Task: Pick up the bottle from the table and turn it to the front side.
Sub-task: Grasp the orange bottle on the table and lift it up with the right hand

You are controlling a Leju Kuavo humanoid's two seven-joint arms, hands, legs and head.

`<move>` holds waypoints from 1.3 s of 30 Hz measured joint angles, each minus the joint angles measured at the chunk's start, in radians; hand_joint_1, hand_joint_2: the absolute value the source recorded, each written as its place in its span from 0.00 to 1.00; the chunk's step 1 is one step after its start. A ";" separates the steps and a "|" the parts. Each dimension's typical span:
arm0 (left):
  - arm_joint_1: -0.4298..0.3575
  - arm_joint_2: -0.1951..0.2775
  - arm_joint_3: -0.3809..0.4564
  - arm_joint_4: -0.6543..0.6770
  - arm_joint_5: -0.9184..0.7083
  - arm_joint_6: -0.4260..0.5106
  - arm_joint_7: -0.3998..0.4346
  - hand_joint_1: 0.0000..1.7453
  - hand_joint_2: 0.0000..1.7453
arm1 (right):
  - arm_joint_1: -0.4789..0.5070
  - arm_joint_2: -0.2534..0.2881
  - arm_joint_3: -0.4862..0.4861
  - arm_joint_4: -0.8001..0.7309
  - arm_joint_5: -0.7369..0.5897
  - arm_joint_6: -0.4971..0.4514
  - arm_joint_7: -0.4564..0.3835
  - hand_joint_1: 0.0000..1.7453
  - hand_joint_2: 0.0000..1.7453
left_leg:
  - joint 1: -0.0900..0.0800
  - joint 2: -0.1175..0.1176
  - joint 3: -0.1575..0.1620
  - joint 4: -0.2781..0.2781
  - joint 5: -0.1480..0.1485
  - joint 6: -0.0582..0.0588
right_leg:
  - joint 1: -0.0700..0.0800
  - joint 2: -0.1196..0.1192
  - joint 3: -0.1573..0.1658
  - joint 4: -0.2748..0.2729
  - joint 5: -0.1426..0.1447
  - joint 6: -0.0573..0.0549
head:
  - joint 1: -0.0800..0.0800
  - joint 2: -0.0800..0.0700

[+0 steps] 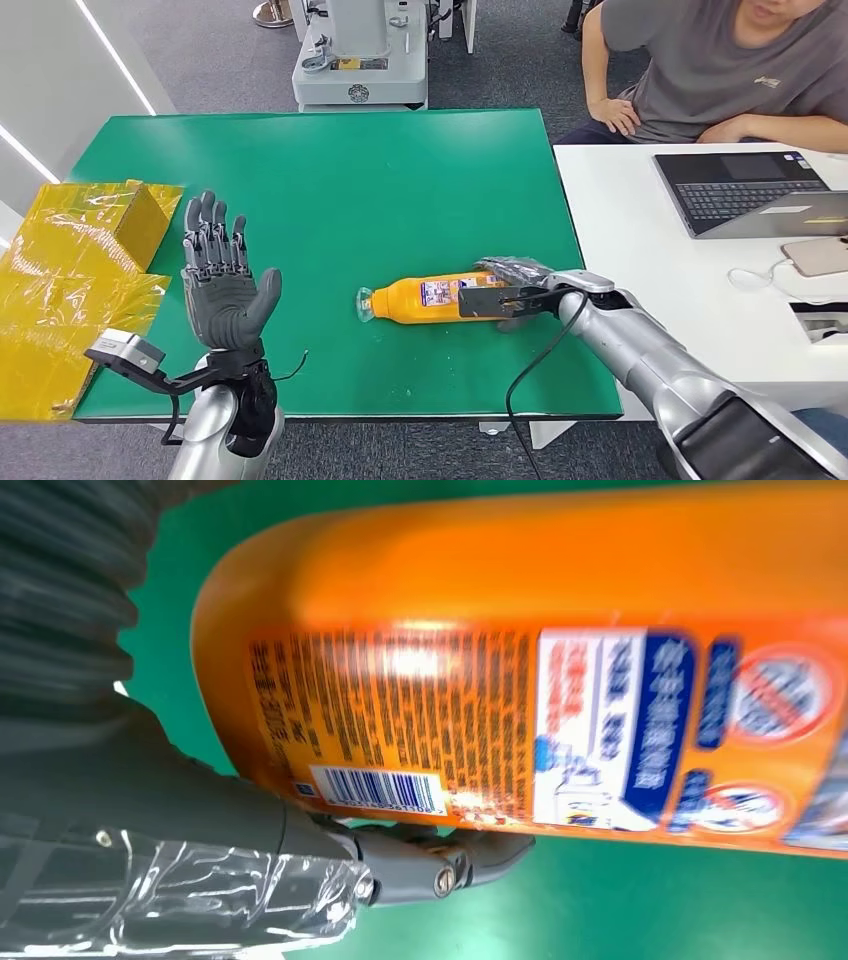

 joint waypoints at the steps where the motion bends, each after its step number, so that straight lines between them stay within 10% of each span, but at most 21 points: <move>1: 0.000 0.001 0.000 0.000 0.001 0.001 0.000 0.00 1.00 | 0.000 0.000 0.002 0.006 -0.002 -0.006 -0.002 0.85 1.00 | 0.000 0.000 0.000 0.000 0.000 0.000 | 0.000 0.000 0.000 0.000 0.000 0.000 | 0.000 0.000; 6: 0.000 0.004 -0.001 0.000 0.003 0.009 0.000 0.00 1.00 | -0.001 0.000 0.007 0.031 -0.014 -0.029 -0.023 1.00 1.00 | 0.000 0.000 0.000 0.000 0.000 0.000 | 0.000 0.000 0.000 0.000 0.000 0.000 | 0.000 0.000; 24: 0.000 0.016 -0.004 0.000 0.014 0.011 -0.008 0.00 1.00 | 0.014 0.000 0.006 0.051 -0.014 -0.102 -0.061 1.00 1.00 | 0.000 0.000 0.000 0.000 0.000 0.000 | 0.000 0.000 0.000 0.000 0.000 0.000 | 0.000 0.000; 39: 0.044 0.019 -0.004 -0.004 -0.011 0.034 -0.029 0.00 1.00 | 0.102 0.051 -0.109 -0.036 -0.010 -0.344 -0.125 1.00 1.00 | 0.000 -0.001 -0.001 -0.001 0.000 0.000 | 0.000 -0.001 -0.001 0.000 -0.001 0.000 | 0.000 0.000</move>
